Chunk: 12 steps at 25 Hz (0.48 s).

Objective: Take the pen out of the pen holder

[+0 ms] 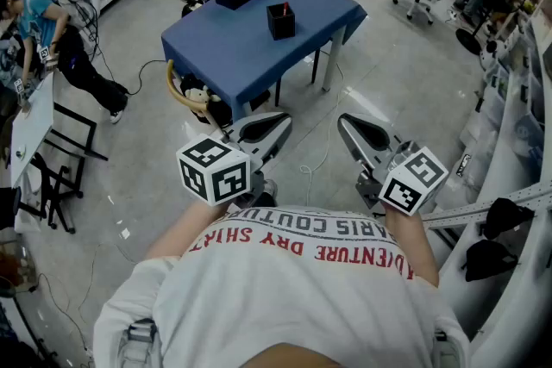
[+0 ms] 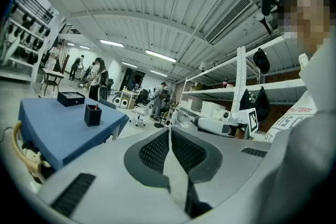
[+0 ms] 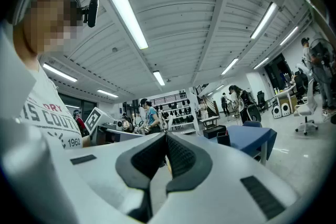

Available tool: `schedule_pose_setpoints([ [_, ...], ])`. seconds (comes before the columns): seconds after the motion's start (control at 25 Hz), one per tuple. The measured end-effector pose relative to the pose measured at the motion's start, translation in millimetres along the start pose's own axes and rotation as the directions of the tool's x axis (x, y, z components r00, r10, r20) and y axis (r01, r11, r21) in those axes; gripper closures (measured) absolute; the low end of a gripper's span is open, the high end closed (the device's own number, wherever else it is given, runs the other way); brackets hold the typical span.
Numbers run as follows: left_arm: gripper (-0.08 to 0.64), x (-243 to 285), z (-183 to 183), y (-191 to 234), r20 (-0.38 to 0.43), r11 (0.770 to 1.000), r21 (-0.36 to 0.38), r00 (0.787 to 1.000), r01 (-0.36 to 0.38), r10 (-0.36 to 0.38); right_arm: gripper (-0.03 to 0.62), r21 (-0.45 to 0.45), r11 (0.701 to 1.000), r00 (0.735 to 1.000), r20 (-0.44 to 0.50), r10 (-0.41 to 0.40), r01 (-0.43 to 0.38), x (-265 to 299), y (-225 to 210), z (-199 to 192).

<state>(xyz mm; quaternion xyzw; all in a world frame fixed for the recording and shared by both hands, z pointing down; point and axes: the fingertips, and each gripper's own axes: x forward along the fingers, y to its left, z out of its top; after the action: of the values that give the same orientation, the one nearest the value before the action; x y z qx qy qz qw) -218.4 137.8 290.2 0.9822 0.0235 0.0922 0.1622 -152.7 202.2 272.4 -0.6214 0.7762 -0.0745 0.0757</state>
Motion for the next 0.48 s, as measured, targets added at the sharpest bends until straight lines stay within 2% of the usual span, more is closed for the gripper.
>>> schedule_pose_setpoints([
  [0.48,0.522,4.7,-14.8,-0.6,-0.024,1.0,-0.028,1.0,0.007,-0.008,0.566,0.058,0.995,0.997,-0.037,-0.073,0.075,-11.2,-19.6,-20.4],
])
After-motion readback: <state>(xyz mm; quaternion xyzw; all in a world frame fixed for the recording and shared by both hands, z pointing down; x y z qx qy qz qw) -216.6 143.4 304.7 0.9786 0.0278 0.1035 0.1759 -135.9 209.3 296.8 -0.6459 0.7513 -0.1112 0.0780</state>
